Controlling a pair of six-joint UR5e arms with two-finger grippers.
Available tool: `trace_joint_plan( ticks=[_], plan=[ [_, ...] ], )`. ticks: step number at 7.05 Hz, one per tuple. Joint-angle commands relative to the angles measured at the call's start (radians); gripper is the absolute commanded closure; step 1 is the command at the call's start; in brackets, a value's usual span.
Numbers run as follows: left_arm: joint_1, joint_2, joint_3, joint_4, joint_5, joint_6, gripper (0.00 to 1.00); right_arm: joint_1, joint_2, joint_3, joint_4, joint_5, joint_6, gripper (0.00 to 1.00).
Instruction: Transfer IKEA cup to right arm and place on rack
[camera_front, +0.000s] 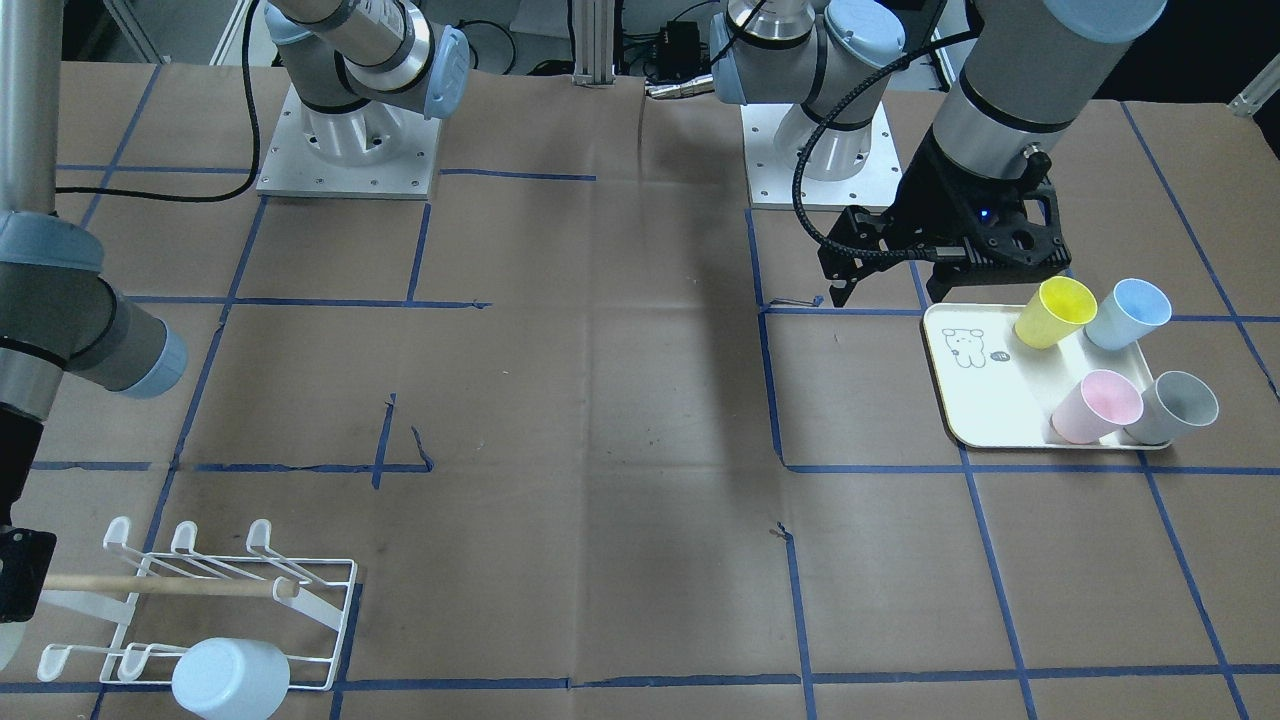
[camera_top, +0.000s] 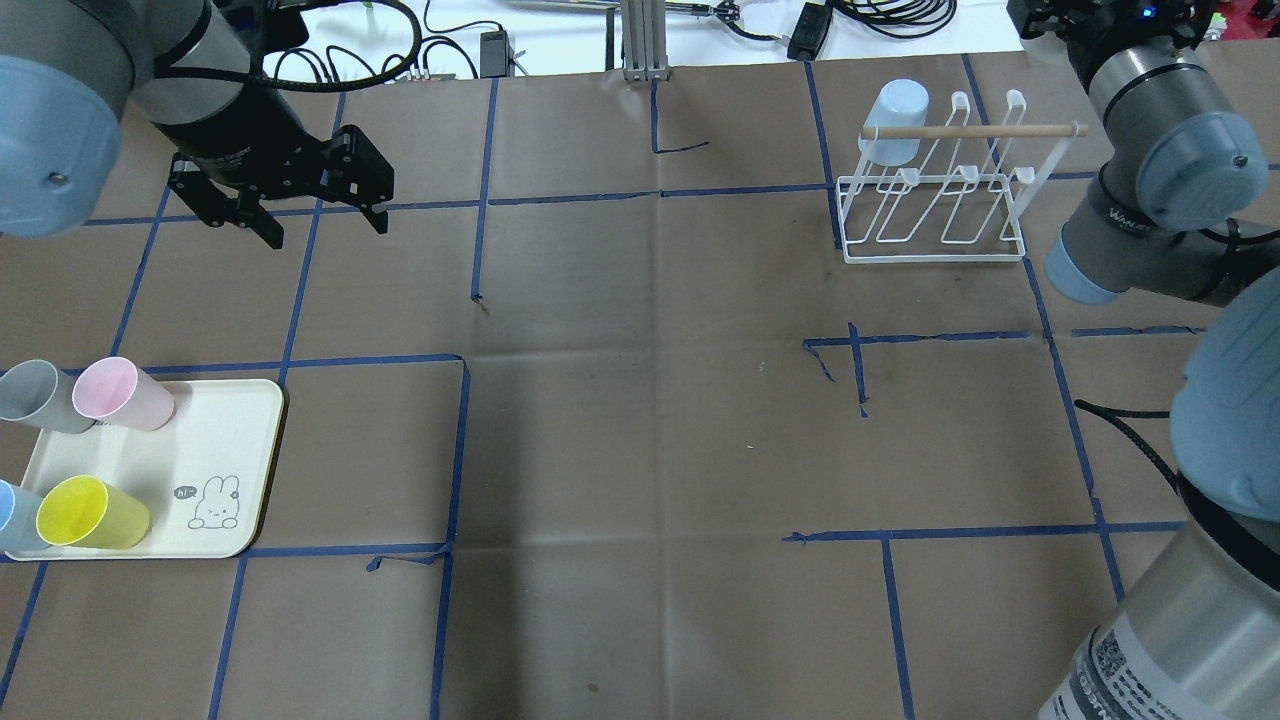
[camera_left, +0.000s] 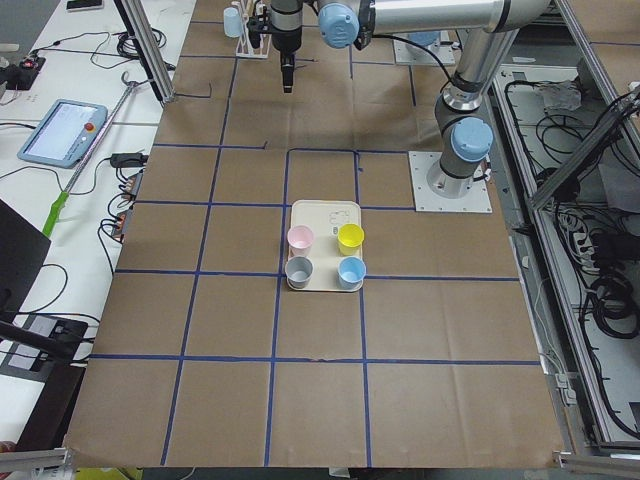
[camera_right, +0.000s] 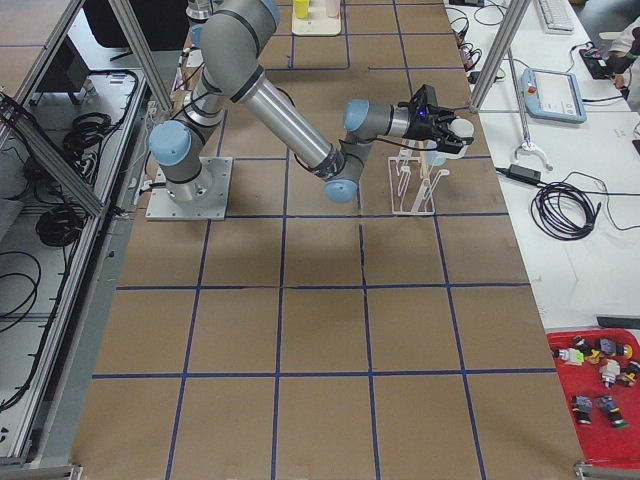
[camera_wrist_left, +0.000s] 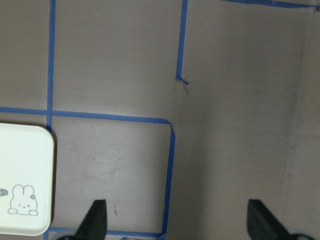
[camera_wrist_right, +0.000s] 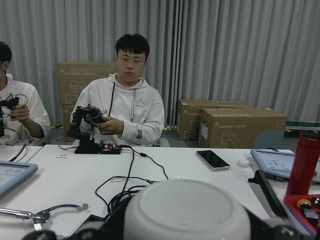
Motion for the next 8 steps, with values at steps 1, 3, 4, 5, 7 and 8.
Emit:
trace_joint_plan(
  ticks=[1, 3, 4, 5, 7, 8],
  plan=[
    [-0.005, 0.008, -0.029, 0.012, -0.001, -0.025, 0.01, -0.002, 0.053, -0.009, -0.019, 0.001, -0.007, 0.96],
    [-0.013, 0.010, -0.012, 0.015, 0.008, -0.027, 0.01, -0.002, 0.073, 0.007, -0.033, 0.001, -0.007, 0.96],
    [-0.024, 0.008, -0.011, 0.029, 0.042, -0.027, 0.01, -0.002, 0.093, 0.007, -0.062, 0.001, -0.009, 0.96],
    [-0.030, 0.008, -0.011, 0.033, 0.042, -0.025, 0.01, -0.002, 0.102, 0.009, -0.067, 0.001, -0.007, 0.96],
    [-0.030, 0.008, -0.012, 0.053, 0.044, -0.018, 0.01, -0.002, 0.115, 0.011, -0.086, 0.001, -0.009, 0.96],
    [-0.030, 0.010, -0.012, 0.061, 0.044, -0.016, 0.01, 0.000, 0.121, 0.015, -0.090, 0.001, -0.016, 0.94]
  ],
)
